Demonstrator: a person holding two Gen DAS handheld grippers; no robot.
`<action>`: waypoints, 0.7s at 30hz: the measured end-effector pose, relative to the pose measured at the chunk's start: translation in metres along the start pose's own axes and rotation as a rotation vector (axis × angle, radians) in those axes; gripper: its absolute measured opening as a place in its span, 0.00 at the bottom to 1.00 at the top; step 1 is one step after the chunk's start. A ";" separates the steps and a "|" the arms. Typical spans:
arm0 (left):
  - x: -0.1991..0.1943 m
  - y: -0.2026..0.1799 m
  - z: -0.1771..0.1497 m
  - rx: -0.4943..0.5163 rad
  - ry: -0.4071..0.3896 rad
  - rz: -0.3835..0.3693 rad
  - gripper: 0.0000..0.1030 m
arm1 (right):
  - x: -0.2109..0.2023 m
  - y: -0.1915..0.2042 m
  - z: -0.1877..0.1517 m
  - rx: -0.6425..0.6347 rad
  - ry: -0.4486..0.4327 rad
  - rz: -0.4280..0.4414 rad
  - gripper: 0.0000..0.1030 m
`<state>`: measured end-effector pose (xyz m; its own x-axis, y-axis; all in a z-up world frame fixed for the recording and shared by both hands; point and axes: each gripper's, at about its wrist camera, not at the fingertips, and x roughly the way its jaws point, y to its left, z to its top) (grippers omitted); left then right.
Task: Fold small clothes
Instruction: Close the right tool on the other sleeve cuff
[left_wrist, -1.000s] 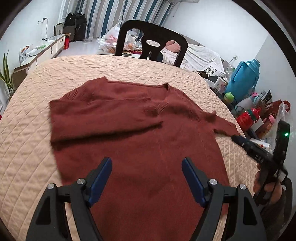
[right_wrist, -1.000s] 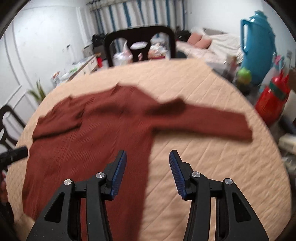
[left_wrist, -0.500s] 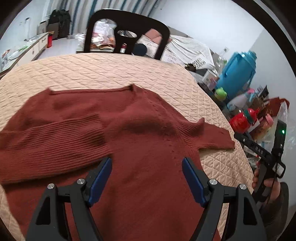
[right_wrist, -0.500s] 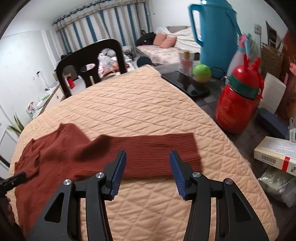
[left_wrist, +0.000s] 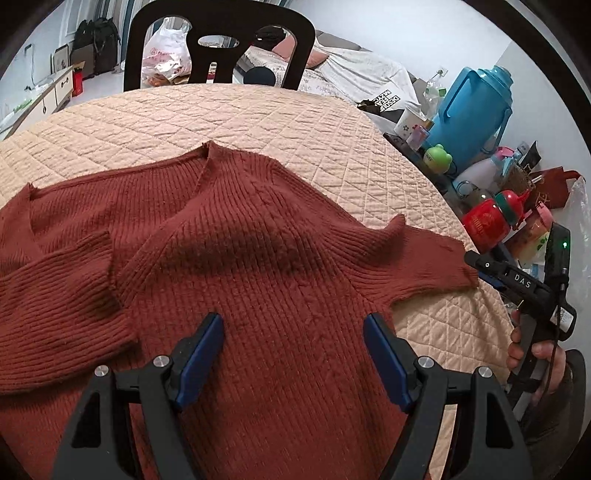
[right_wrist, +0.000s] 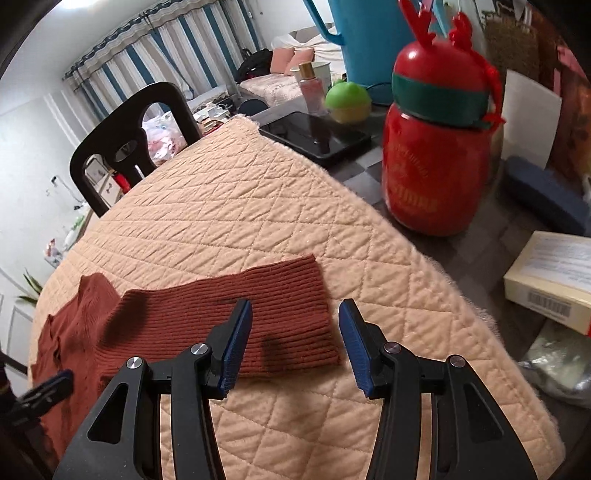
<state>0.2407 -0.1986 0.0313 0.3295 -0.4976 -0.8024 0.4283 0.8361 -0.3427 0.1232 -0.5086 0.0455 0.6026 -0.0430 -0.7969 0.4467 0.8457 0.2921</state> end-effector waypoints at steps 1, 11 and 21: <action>-0.001 0.000 0.000 0.003 0.000 0.000 0.78 | 0.002 0.000 0.000 0.003 0.010 0.000 0.48; 0.003 -0.001 0.001 0.010 0.000 -0.003 0.79 | 0.003 -0.003 -0.002 0.022 0.015 -0.034 0.28; 0.003 -0.002 0.000 0.010 -0.007 0.000 0.79 | -0.018 0.004 0.002 0.012 -0.054 0.041 0.06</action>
<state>0.2412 -0.2017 0.0297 0.3353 -0.4997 -0.7987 0.4368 0.8336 -0.3382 0.1151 -0.5054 0.0623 0.6551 -0.0371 -0.7547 0.4287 0.8407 0.3308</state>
